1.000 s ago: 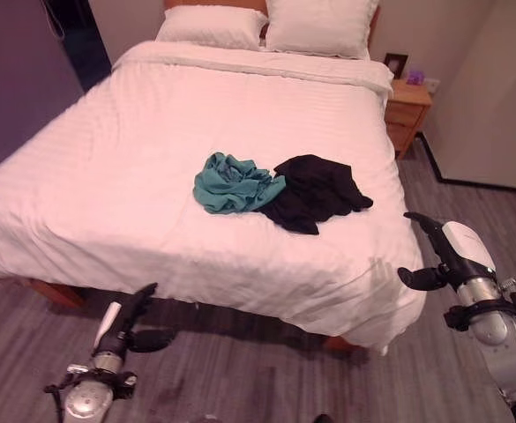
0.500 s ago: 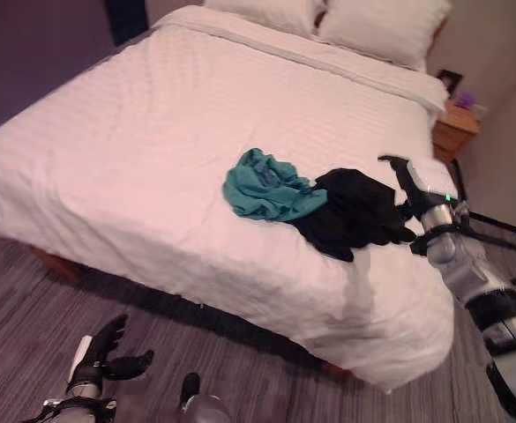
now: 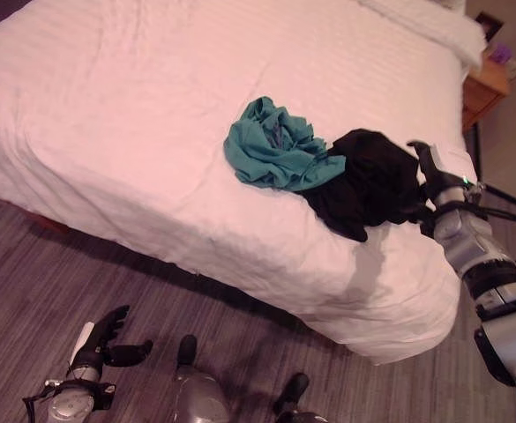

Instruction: Pick up bed clothes into laundry basket.

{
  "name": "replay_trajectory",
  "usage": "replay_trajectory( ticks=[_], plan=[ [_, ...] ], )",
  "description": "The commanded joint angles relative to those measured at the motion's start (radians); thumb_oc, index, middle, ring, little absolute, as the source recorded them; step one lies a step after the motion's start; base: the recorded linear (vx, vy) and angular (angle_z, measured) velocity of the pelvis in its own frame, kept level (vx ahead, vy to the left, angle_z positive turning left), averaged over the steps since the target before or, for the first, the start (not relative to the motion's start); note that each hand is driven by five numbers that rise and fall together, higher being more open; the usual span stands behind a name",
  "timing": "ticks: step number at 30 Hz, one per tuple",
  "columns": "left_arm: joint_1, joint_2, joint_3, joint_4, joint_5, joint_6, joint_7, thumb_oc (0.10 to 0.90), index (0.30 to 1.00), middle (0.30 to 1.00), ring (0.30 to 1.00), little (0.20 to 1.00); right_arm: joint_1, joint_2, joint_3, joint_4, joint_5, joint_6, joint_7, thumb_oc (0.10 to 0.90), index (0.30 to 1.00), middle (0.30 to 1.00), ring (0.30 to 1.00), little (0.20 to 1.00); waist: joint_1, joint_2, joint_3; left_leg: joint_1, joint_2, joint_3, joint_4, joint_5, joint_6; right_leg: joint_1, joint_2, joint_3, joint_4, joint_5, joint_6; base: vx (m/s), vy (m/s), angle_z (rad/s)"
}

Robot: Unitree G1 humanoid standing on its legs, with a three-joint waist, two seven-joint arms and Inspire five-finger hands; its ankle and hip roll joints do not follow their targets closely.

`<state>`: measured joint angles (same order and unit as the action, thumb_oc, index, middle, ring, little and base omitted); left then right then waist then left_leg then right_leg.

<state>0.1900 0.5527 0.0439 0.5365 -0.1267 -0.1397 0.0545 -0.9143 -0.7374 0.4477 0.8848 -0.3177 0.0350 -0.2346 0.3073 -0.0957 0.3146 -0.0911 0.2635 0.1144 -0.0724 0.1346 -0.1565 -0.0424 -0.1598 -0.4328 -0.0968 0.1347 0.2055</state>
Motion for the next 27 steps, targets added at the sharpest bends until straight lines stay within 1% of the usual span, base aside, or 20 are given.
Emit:
replay_trajectory(
  ticks=[1, 2, 3, 6, 8, 9, 10, 11, 13, 14, 15, 16, 19, 20, 22, 23, 24, 25, 26, 27],
  plan=[
    [0.028, 0.055, -0.012, -0.020, -0.030, -0.044, 0.003, 0.800, 0.900, 0.900, 0.900, 0.900, -0.155, -0.104, 0.019, -0.005, 0.017, -0.013, -0.083, 0.800, 0.900, 0.900, 0.900, 0.900, 0.052, -0.075, -0.037, -0.009, -0.018, -0.020, -0.015, -0.043, 0.013, -0.023, -0.071, -0.022, 0.010, 0.034, 0.054, 0.02, -0.091, 0.45],
    [0.027, 0.048, -0.017, -0.001, -0.026, -0.043, 0.005, 0.800, 0.900, 0.900, 0.900, 0.900, -0.164, -0.107, 0.022, -0.002, 0.016, -0.014, -0.085, 0.800, 0.900, 0.900, 0.900, 0.900, 0.053, -0.075, -0.037, -0.017, -0.014, -0.024, -0.015, -0.043, 0.011, -0.024, -0.072, -0.025, 0.010, 0.034, 0.055, 0.05, -0.063, 0.25],
    [0.020, 0.037, -0.030, 0.029, -0.018, -0.046, 0.007, 0.800, 0.900, 0.900, 0.900, 0.900, -0.180, -0.103, 0.029, 0.001, 0.016, -0.013, -0.088, 0.800, 0.900, 0.900, 0.900, 0.900, 0.051, -0.067, -0.038, -0.025, -0.006, -0.030, -0.015, -0.045, 0.005, -0.022, -0.068, -0.032, 0.010, 0.031, 0.054, 0.04, -0.018, 0.22],
    [0.005, 0.017, -0.052, 0.082, -0.008, -0.044, 0.010, 0.800, 0.900, 0.900, 0.900, 0.900, -0.206, -0.093, 0.042, 0.009, 0.013, -0.017, -0.103, 0.800, 0.900, 0.900, 0.900, 0.900, 0.048, -0.059, -0.035, -0.044, -0.006, -0.039, -0.015, -0.034, 0.003, -0.031, -0.072, -0.036, 0.010, 0.035, 0.055, 0.01, 0.005, 0.15],
    [-0.011, 0.005, -0.066, 0.141, -0.005, -0.043, 0.013, 0.800, 0.900, 0.900, 0.900, 0.900, -0.236, -0.082, 0.064, 0.032, 0.007, -0.016, -0.105, 0.800, 0.900, 0.900, 0.900, 0.900, 0.048, -0.049, -0.031, -0.060, 0.000, -0.045, -0.015, -0.034, -0.002, -0.036, -0.067, -0.040, 0.010, 0.028, 0.054, -0.01, 0.002, 0.12],
    [-0.022, 0.004, -0.073, 0.174, -0.006, -0.039, 0.016, 0.800, 0.900, 0.900, 0.900, 0.900, -0.248, -0.077, 0.067, 0.047, 0.012, -0.018, -0.112, 0.800, 0.900, 0.900, 0.900, 0.900, 0.047, -0.048, -0.027, -0.074, -0.002, -0.049, -0.015, -0.024, -0.002, -0.044, -0.072, -0.042, 0.010, 0.032, 0.055, -0.02, 0.004, 0.08],
    [-0.056, -0.010, -0.090, 0.279, -0.013, -0.037, 0.015, 0.800, 0.900, 0.900, 0.900, 0.900, -0.285, -0.066, 0.084, 0.094, 0.034, -0.024, -0.115, 0.558, 0.538, 0.538, 0.538, 0.538, 0.046, -0.038, -0.019, -0.098, 0.001, -0.059, -0.015, -0.018, -0.007, -0.060, -0.067, -0.041, 0.010, 0.028, 0.054, -0.04, 0.013, 0.06],
    [-0.076, -0.020, -0.093, 0.339, -0.020, -0.031, 0.011, 0.800, 0.900, 0.900, 0.900, 0.900, -0.299, -0.060, 0.092, 0.110, 0.040, -0.024, -0.108, 0.400, 0.300, 0.300, 0.300, 0.300, 0.042, -0.036, -0.017, -0.108, -0.001, -0.062, -0.015, -0.015, -0.009, -0.069, -0.066, -0.039, 0.010, 0.028, 0.054, -0.03, 0.001, 0.04],
    [-0.106, -0.041, -0.084, 0.478, -0.041, -0.015, 0.009, 0.800, 0.900, 0.900, 0.900, 0.900, -0.323, -0.044, 0.104, 0.154, 0.058, -0.025, -0.103, 0.400, 0.300, 0.300, 0.300, 0.300, 0.039, -0.033, -0.014, -0.128, 0.002, -0.069, -0.015, -0.010, -0.016, -0.082, -0.066, -0.040, 0.010, 0.026, 0.054, 0.00, 0.000, 0.00],
    [-0.108, -0.041, -0.085, 0.481, -0.042, -0.017, 0.009, 0.800, 0.900, 0.900, 0.900, 0.900, -0.325, -0.044, 0.106, 0.155, 0.058, -0.025, -0.103, 0.400, 0.300, 0.300, 0.300, 0.300, 0.038, -0.033, -0.015, -0.129, 0.002, -0.070, -0.015, -0.010, -0.016, -0.083, -0.066, -0.041, 0.010, 0.026, 0.054, 0.00, 0.000, 0.00],
    [-0.128, -0.057, -0.060, 0.608, -0.059, 0.008, 0.001, 0.800, 0.900, 0.900, 0.900, 0.900, -0.342, -0.027, 0.114, 0.182, 0.075, -0.026, -0.096, 0.400, 0.300, 0.300, 0.300, 0.300, 0.034, -0.034, -0.022, -0.140, 0.006, -0.071, -0.015, -0.009, -0.024, -0.091, -0.067, -0.043, 0.010, 0.024, 0.055, 0.03, -0.008, 0.10],
    [-0.133, -0.059, -0.042, 0.660, -0.056, 0.020, -0.001, 0.800, 0.900, 0.900, 0.900, 0.900, -0.343, -0.022, 0.121, 0.184, 0.079, -0.027, -0.091, 0.400, 0.300, 0.300, 0.300, 0.300, 0.029, -0.034, -0.027, -0.142, 0.007, -0.071, -0.015, -0.009, -0.025, -0.093, -0.067, -0.041, 0.010, 0.022, 0.055, 0.05, -0.001, 0.12],
    [-0.137, -0.014, 0.033, 0.752, -0.046, 0.050, 0.006, 0.800, 0.900, 0.900, 0.900, 0.900, -0.327, -0.015, 0.125, 0.150, 0.084, -0.031, -0.081, 0.400, 0.300, 0.300, 0.300, 0.300, 0.013, -0.033, -0.046, -0.130, 0.009, -0.065, -0.015, -0.016, -0.024, -0.088, -0.067, -0.027, 0.010, 0.016, 0.054, 0.05, 0.028, 0.05],
    [-0.130, 0.024, 0.075, 0.773, -0.048, 0.056, 0.011, 0.800, 0.900, 0.900, 0.900, 0.900, -0.315, -0.023, 0.123, 0.129, 0.085, -0.034, -0.076, 0.400, 0.300, 0.300, 0.300, 0.300, 0.006, -0.031, -0.055, -0.121, 0.008, -0.060, -0.015, -0.019, -0.024, -0.083, -0.069, -0.022, 0.010, 0.015, 0.054, 0.07, 0.053, -0.03],
    [-0.110, 0.132, 0.177, 0.805, -0.051, 0.065, 0.029, 0.800, 0.900, 0.900, 0.900, 0.900, -0.252, -0.041, 0.108, 0.055, 0.083, -0.039, -0.064, 0.400, 0.300, 0.300, 0.300, 0.300, -0.013, -0.032, -0.076, -0.104, 0.002, -0.048, -0.015, -0.022, -0.020, -0.075, -0.076, -0.013, 0.010, 0.015, 0.054, 0.05, 0.063, -0.05],
    [-0.110, 0.181, 0.217, 0.815, -0.050, 0.068, 0.038, 0.800, 0.900, 0.900, 0.900, 0.900, -0.213, -0.054, 0.099, 0.029, 0.084, -0.047, -0.063, 0.400, 0.300, 0.300, 0.300, 0.300, -0.020, -0.023, -0.083, -0.089, 0.006, -0.042, -0.015, -0.030, -0.022, -0.065, -0.072, -0.009, 0.010, 0.008, 0.053, 0.05, 0.070, -0.03],
    [-0.110, 0.245, 0.265, 0.820, -0.058, 0.067, 0.051, 0.800, 0.900, 0.900, 0.900, 0.900, -0.154, -0.075, 0.076, -0.024, 0.091, -0.053, -0.059, 0.400, 0.300, 0.300, 0.300, 0.300, -0.032, -0.016, -0.094, -0.074, 0.004, -0.037, -0.015, -0.035, -0.020, -0.056, -0.072, -0.006, 0.010, 0.005, 0.053, 0.06, 0.076, 0.00],
    [-0.111, 0.306, 0.299, 0.822, -0.059, 0.068, 0.059, 0.800, 0.900, 0.900, 0.900, 0.900, -0.075, -0.087, 0.037, -0.075, 0.099, -0.059, -0.056, 0.400, 0.300, 0.300, 0.300, 0.300, -0.043, -0.015, -0.104, -0.065, -0.002, -0.032, -0.015, -0.035, -0.017, -0.050, -0.077, -0.006, 0.010, 0.005, 0.053, 0.06, 0.079, 0.05],
    [-0.112, 0.364, 0.328, 0.813, -0.045, 0.064, 0.073, 0.800, 0.900, 0.900, 0.900, 0.900, 0.001, -0.100, -0.002, -0.122, 0.116, -0.068, -0.057, 0.400, 0.300, 0.300, 0.300, 0.300, -0.055, -0.004, -0.113, -0.050, 0.001, -0.027, -0.015, -0.044, -0.017, -0.039, -0.075, -0.004, 0.010, -0.002, 0.053, 0.06, 0.061, 0.07],
    [-0.115, 0.419, 0.352, 0.793, -0.037, 0.058, 0.081, 0.800, 0.900, 0.900, 0.900, 0.900, 0.093, -0.110, -0.047, -0.182, 0.123, -0.076, -0.052, 0.400, 0.300, 0.300, 0.300, 0.300, -0.067, 0.000, -0.122, -0.039, -0.001, -0.023, -0.015, -0.048, -0.016, -0.032, -0.076, -0.001, 0.010, -0.003, 0.054, 0.08, 0.057, 0.07]
  ],
)
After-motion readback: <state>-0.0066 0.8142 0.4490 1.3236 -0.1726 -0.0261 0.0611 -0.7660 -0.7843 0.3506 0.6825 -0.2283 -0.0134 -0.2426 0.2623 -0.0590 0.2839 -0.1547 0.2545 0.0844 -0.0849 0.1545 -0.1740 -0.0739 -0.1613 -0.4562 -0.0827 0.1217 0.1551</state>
